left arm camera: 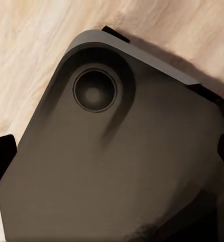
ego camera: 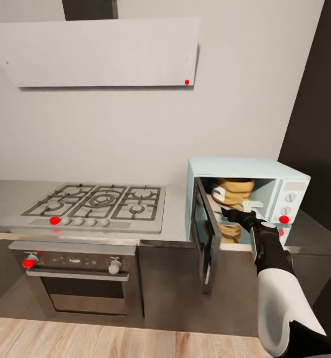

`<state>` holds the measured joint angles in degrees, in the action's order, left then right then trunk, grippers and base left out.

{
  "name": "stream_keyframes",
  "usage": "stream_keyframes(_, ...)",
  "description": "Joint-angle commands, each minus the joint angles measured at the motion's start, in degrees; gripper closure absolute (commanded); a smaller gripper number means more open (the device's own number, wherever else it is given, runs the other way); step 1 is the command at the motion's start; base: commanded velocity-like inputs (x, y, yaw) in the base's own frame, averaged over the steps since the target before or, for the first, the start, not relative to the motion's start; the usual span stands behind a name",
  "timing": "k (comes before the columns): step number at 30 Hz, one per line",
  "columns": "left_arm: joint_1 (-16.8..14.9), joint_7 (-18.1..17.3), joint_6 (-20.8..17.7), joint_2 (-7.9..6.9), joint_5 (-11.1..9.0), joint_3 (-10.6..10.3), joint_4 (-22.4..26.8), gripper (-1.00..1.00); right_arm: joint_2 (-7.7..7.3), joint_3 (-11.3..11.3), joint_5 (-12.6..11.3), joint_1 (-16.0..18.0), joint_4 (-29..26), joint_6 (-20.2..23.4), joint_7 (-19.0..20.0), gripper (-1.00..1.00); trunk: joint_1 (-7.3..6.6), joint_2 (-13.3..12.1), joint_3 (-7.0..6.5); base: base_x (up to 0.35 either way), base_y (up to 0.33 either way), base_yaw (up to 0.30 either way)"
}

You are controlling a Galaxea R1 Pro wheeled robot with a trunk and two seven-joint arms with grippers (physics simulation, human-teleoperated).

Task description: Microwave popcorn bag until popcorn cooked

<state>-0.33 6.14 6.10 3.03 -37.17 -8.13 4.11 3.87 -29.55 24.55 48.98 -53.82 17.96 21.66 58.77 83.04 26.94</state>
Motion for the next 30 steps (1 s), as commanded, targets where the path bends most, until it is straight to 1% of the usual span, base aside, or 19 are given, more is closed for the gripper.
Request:
stream_keyframes(1,0.0,0.3,0.1,0.03,-0.4,-0.5,0.0,-1.0,-0.24,-0.3,0.6,0.1,0.0,0.3,0.6,-1.0,-0.04,0.0,0.06,-0.344,0.0,0.0)
stream_keyframes(2,0.0,0.3,0.1,0.04,-0.4,-0.5,0.0,-1.0,-0.75,-0.3,0.6,0.1,0.0,0.4,0.6,-1.0,-0.04,0.0,0.06,-0.344,0.0,0.0)
stream_keyframes(4,0.0,0.3,0.1,0.05,-0.4,-0.5,0.0,-1.0,-3.68,-0.3,0.8,0.1,-0.3,1.7,1.3,-1.0,-0.04,0.0,0.06,-0.344,0.0,0.0)
stream_keyframes(7,0.0,0.3,0.1,0.05,-0.4,-0.5,0.0,-1.0,-8.35,-0.3,0.9,0.1,-2.1,11.6,9.0,-1.0,-0.04,0.0,0.06,-0.344,0.0,0.0)
stream_keyframes(8,0.0,0.3,0.2,0.05,-0.4,-0.4,0.0,-1.0,-10.78,-0.2,1.6,0.1,-4.4,16.8,17.2,-1.0,-0.04,0.0,0.06,-0.344,0.0,0.0)
stream_keyframes(9,0.0,0.3,0.1,0.05,-0.4,-0.4,0.0,-1.0,-12.89,-0.2,3.1,0.0,-5.3,19.3,23.3,-1.0,-0.04,0.0,0.06,-0.344,0.0,0.0)
stream_keyframes(11,0.0,0.3,0.2,0.03,-0.4,-0.4,0.0,-1.0,-16.03,-0.2,7.5,-0.6,-5.9,21.3,32.3,-1.0,-0.04,0.0,0.06,-0.344,0.0,0.0)
stream_keyframes(12,0.0,0.3,0.1,0.0,-0.4,-0.4,0.0,-1.0,-17.03,-0.3,10.3,-2.0,-5.9,21.7,36.1,-1.0,-0.04,0.0,0.06,-0.344,0.0,0.0)
stream_keyframes(14,0.0,0.3,0.2,-0.03,-0.4,-0.4,0.0,-1.0,-17.75,-0.3,14.4,-6.5,-5.8,21.9,39.3,-1.0,-0.04,0.0,0.06,-0.344,0.0,0.0)
stream_keyframes(16,0.0,0.3,0.2,-0.09,-0.4,-0.5,0.0,-1.0,-17.98,-0.2,17.1,-14.7,-4.2,21.5,40.3,-1.0,-0.04,0.0,0.06,-0.344,0.0,0.0)
stream_keyframes(17,0.0,0.3,0.2,-0.15,-0.4,-0.5,0.1,-1.0,-17.95,-0.2,17.6,-17.1,-1.6,21.4,40.1,-1.0,-0.04,0.0,0.06,-0.344,0.0,0.0)
stream_keyframes(20,0.0,0.4,0.1,-0.92,-0.3,-0.5,1.2,-1.0,-17.93,-0.2,20.4,-19.4,11.4,20.8,35.4,-1.0,-0.04,0.0,0.06,-0.153,0.0,0.0)
stream_keyframes(21,0.0,0.5,-0.4,-2.3,-0.2,-0.6,5.0,-1.0,-17.6,-0.2,21.1,-19.8,19.4,18.7,29.6,-1.0,-0.04,0.0,0.06,-0.038,0.0,0.0)
stream_keyframes(22,0.0,0.5,-0.8,-3.35,-0.1,-0.6,7.8,-1.0,-17.47,-0.3,21.2,-19.9,23.6,16.9,26.0,-1.0,-0.04,0.0,0.06,-0.024,0.0,0.0)
stream_keyframes(23,0.0,0.7,-4.6,-6.0,-0.1,-0.5,14.6,-1.0,-17.38,-0.4,21.1,-20.0,31.9,11.5,18.2,-1.0,-0.04,0.0,0.06,-0.01,0.0,0.0)
stream_keyframes(24,-0.1,0.8,-8.7,-7.34,-0.1,-0.5,18.5,-1.0,-17.32,-0.5,20.5,-20.0,35.9,7.9,14.0,-1.0,-0.04,0.0,0.06,-0.006,0.0,0.0)
stream_keyframes(26,-2.6,3.1,-27.2,-11.66,-0.1,-0.4,31.0,-1.0,-17.46,-0.9,15.9,-20.1,49.0,-4.2,0.8,-1.0,-0.04,0.0,0.06,-0.002,0.0,0.0)
stream_keyframes(29,-11.0,6.7,-37.3,-13.09,-0.2,-0.4,37.5,-1.0,-17.44,-0.9,12.7,-20.8,54.0,-12.2,-6.0,-1.0,-0.04,0.0,0.06,0.0,0.0,0.0)
stream_keyframes(30,-19.2,8.7,-41.5,-13.18,-0.4,-0.2,38.8,-1.0,-17.26,-0.9,11.9,-23.1,55.0,-15.2,-8.9,-1.0,-0.04,0.0,0.06,0.0,0.0,0.0)
